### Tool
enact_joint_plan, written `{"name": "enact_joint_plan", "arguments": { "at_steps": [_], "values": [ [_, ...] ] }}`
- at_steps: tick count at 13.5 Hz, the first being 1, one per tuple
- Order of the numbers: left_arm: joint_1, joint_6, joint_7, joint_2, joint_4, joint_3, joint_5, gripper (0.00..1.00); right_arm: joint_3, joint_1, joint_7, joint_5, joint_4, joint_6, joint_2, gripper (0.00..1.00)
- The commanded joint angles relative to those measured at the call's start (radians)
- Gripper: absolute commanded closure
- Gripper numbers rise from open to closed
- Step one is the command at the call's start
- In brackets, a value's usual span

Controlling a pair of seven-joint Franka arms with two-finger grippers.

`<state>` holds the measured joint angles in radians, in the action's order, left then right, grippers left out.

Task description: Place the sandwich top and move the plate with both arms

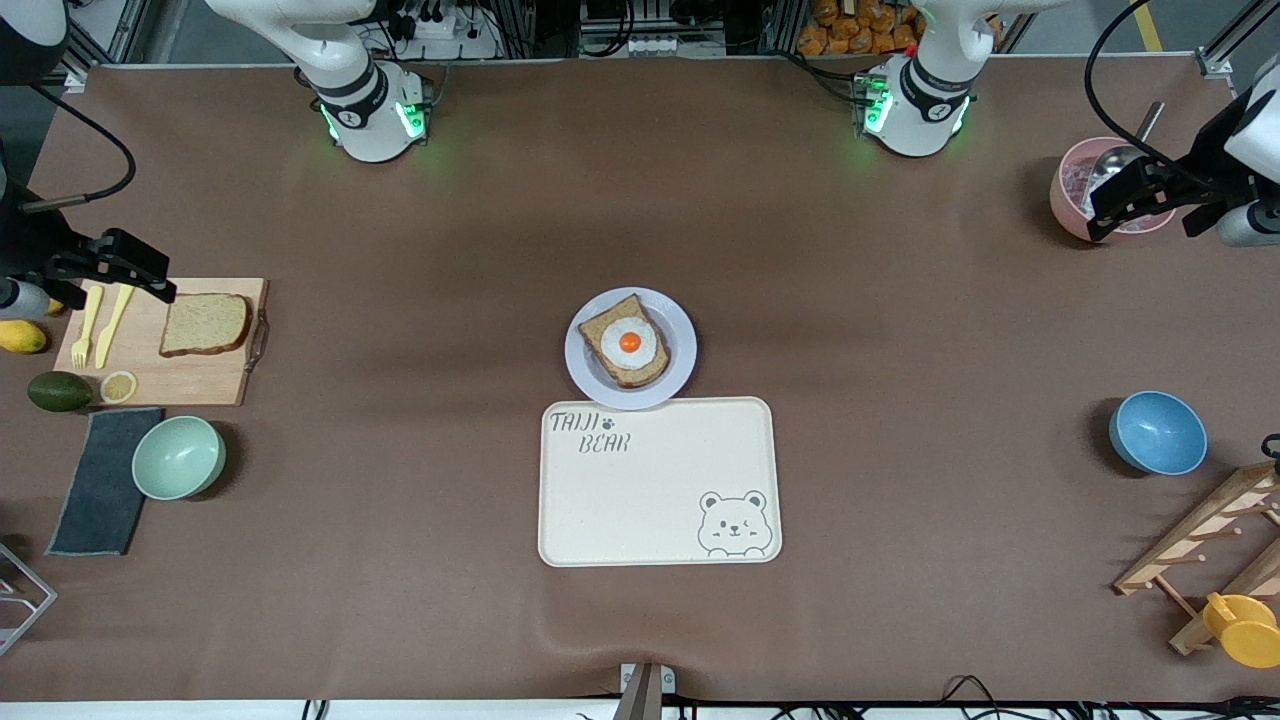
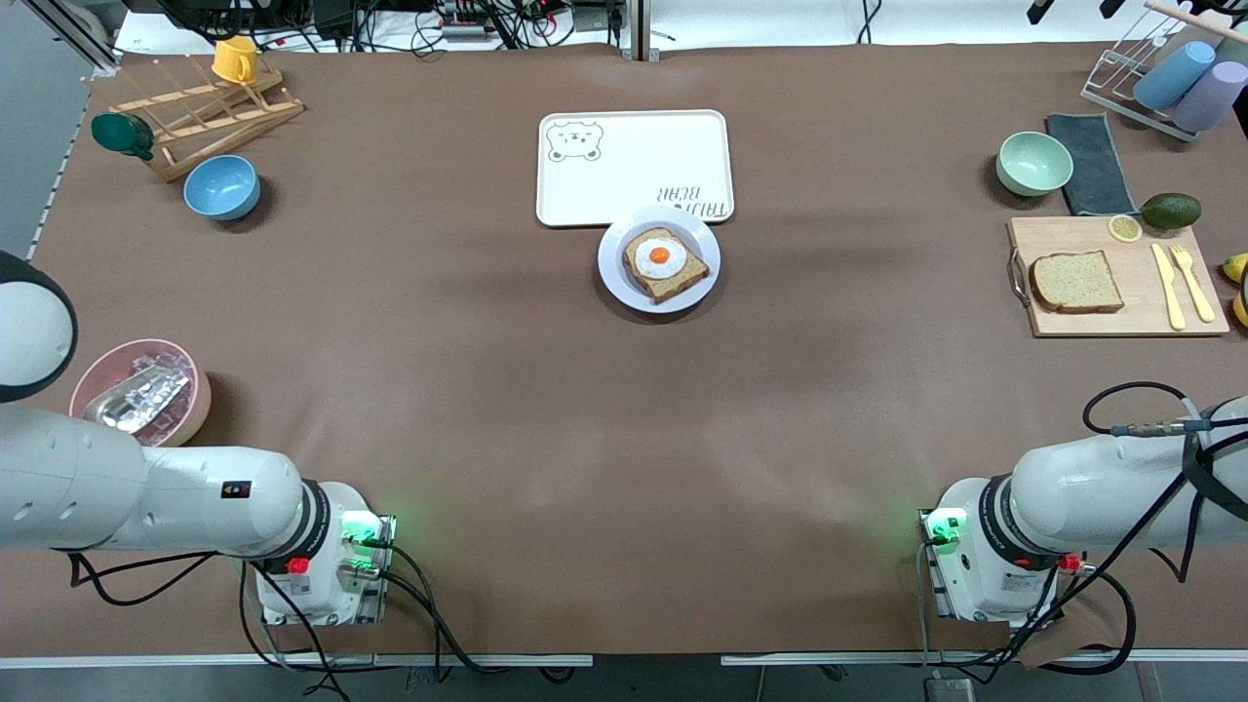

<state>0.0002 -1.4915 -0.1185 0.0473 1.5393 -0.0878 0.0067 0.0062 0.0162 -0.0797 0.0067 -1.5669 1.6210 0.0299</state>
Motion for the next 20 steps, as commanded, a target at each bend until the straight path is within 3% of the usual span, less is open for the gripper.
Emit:
{"name": "enact_joint_plan", "arguments": {
  "at_steps": [1, 5, 11, 15, 20],
  "values": [
    [0.004, -0.007, -0.009, -0.004, -0.013, -0.001, -0.014, 0.0, 0.015, 0.014, 0.017, -0.016, -0.004, 0.005, -0.004, 0.0],
    [0.017, -0.013, -0.007, -0.023, -0.03, 0.0, -0.04, 0.0, 0.015, 0.014, 0.017, -0.016, -0.002, 0.005, 0.001, 0.0],
    [0.04, -0.032, -0.009, -0.026, 0.018, -0.003, -0.073, 0.0, 0.014, 0.018, 0.017, -0.013, -0.004, 0.005, 0.008, 0.0],
    [0.035, -0.047, -0.02, -0.036, 0.045, -0.012, -0.067, 0.0, 0.011, 0.096, 0.005, 0.081, 0.005, 0.004, 0.03, 0.0],
    [0.032, -0.151, -0.013, -0.047, 0.185, -0.039, -0.068, 0.0, 0.011, 0.14, 0.006, 0.069, -0.005, -0.01, 0.065, 0.0]
  ]
}}
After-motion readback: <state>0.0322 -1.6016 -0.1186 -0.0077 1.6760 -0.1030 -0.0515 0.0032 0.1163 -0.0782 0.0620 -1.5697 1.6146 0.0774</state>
